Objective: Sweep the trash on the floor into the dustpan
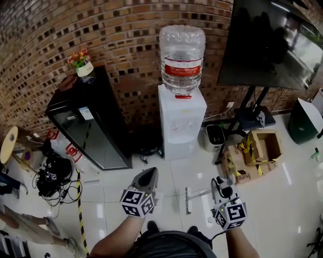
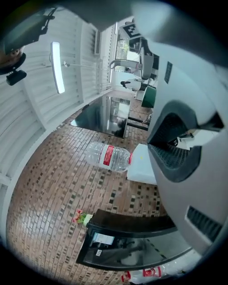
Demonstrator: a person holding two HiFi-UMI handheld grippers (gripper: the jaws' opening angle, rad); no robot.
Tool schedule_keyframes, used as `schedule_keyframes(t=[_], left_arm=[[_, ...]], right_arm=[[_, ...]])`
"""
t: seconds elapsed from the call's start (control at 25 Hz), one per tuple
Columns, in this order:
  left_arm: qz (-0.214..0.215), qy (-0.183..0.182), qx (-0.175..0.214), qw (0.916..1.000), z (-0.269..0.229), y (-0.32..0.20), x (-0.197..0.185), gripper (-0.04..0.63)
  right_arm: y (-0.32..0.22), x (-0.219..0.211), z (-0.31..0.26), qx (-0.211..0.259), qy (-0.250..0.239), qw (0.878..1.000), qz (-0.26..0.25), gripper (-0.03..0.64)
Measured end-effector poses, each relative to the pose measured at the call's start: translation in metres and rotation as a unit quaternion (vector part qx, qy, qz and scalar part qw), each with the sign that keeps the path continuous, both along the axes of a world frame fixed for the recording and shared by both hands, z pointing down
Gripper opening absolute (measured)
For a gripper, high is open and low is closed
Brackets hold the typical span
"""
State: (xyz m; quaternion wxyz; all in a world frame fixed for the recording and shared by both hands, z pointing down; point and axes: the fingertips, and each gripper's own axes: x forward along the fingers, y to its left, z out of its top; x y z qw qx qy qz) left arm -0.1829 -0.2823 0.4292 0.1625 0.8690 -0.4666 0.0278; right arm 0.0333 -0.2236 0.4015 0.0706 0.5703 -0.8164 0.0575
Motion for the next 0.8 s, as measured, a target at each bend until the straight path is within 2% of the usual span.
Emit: schedule_keyframes(t=[0.2,0.36,0.64,0.8], left_arm=[[-0.007,0.009,0.038,0.9992,-0.057,0.002,0.018,0.003],[-0.008,0.005,0.047,0.9989,-0.090,0.006,0.034,0.003],[0.038,0.018,0.057,0.9975,-0.129,0.029,0.064,0.003],[0.058,0.009,0.065,0.9962,-0.139,0.040,0.075,0.003]], right_arm=[[0.016,0.057,-0.057,0.029,-0.003,0.999,0.020,0.075],[0.025,0.090,-0.089,0.034,0.000,0.999,0.033,0.075],[0.044,0.123,-0.118,0.035,0.007,0.997,0.061,0.075],[0.050,0.127,-0.120,0.028,0.010,0.998,0.062,0.074]])
